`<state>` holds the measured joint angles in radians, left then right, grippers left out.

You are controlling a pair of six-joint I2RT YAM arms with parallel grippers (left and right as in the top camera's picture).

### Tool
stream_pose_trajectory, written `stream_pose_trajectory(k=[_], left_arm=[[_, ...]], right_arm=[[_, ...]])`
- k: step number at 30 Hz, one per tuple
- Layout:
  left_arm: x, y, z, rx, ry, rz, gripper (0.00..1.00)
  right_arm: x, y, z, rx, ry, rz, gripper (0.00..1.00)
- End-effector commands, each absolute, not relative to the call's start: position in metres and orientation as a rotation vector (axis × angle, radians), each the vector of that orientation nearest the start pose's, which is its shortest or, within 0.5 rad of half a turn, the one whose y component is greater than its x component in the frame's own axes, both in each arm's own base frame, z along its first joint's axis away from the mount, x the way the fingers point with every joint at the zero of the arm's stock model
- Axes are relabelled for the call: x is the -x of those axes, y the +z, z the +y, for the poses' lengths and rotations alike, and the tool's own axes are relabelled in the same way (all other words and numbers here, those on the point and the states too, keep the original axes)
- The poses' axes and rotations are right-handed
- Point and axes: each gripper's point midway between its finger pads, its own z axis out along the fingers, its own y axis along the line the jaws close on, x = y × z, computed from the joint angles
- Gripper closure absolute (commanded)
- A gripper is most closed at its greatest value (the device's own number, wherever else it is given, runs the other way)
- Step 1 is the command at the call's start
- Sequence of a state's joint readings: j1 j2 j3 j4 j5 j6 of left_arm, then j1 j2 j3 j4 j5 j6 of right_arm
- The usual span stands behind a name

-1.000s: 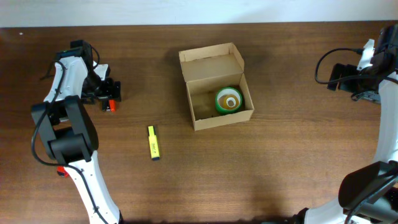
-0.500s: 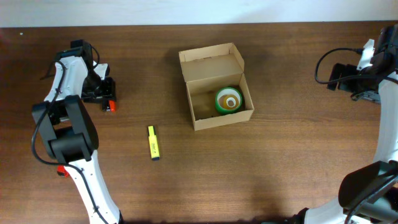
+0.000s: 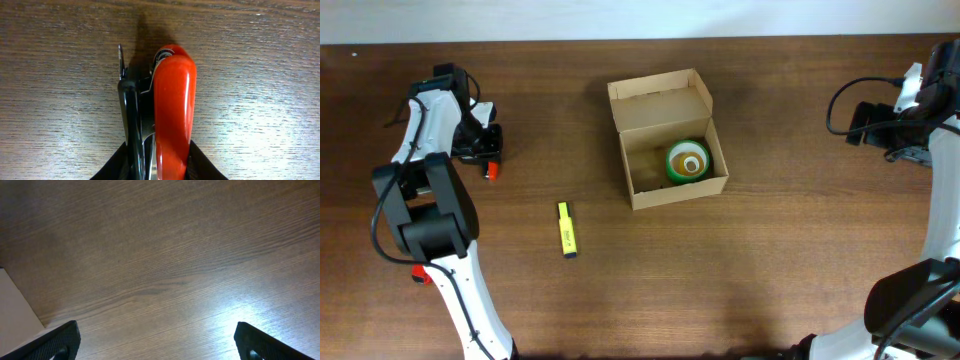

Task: Pack container
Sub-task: 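Lower the left gripper onto the red stapler and grasp it, then lift the red stapler with the left gripper and carry it into the box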

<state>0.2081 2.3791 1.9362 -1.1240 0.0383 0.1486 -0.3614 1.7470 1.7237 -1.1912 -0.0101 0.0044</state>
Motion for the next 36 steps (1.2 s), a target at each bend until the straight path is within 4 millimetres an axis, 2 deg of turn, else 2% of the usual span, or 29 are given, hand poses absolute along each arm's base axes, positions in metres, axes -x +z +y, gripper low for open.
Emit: stream_pose_trajectory(k=[1,3,7,9,12,18,24,26,29,36], left_arm=[[-0.44,-0.029,0.08,0.092,-0.11,3.199,0.86],[-0.438,-0.029,0.079,0.093,-0.118,3.206,0.98],[-0.438,-0.024,0.07,0.061,-0.159,3.21,0.98],[-0.444,-0.013,0.064,0.003,-0.164,3.199,0.98],[-0.461,0.016,0.056,-0.113,-0.149,3.15,0.99],[-0.502,0.096,0.043,-0.218,-0.085,2.968,0.98],[-0.51,0.156,0.022,-0.314,-0.064,2.856,0.98],[-0.508,0.172,0.006,-0.413,-0.081,2.818,0.99],[-0.505,0.197,-0.039,-0.604,-0.182,2.718,0.98],[-0.48,0.228,-0.144,-1.043,-0.185,2.518,0.99]], right_arm=[[-0.374,0.19,-0.139,-0.527,-0.051,2.754,0.01],[-0.374,0.19,-0.139,-0.527,-0.051,2.752,0.01],[-0.375,0.191,-0.139,-0.526,-0.053,2.746,0.01],[-0.375,0.191,-0.139,-0.526,-0.053,2.747,0.01],[-0.375,0.191,-0.139,-0.526,-0.053,2.747,0.01],[-0.375,0.191,-0.139,-0.526,-0.053,2.747,0.01],[-0.375,0.191,-0.139,-0.526,-0.052,2.747,0.01],[-0.375,0.191,-0.139,-0.526,-0.051,2.747,0.01],[-0.375,0.19,-0.137,-0.523,-0.035,2.75,0.01],[-0.373,0.189,-0.134,-0.524,-0.018,2.76,0.01]])
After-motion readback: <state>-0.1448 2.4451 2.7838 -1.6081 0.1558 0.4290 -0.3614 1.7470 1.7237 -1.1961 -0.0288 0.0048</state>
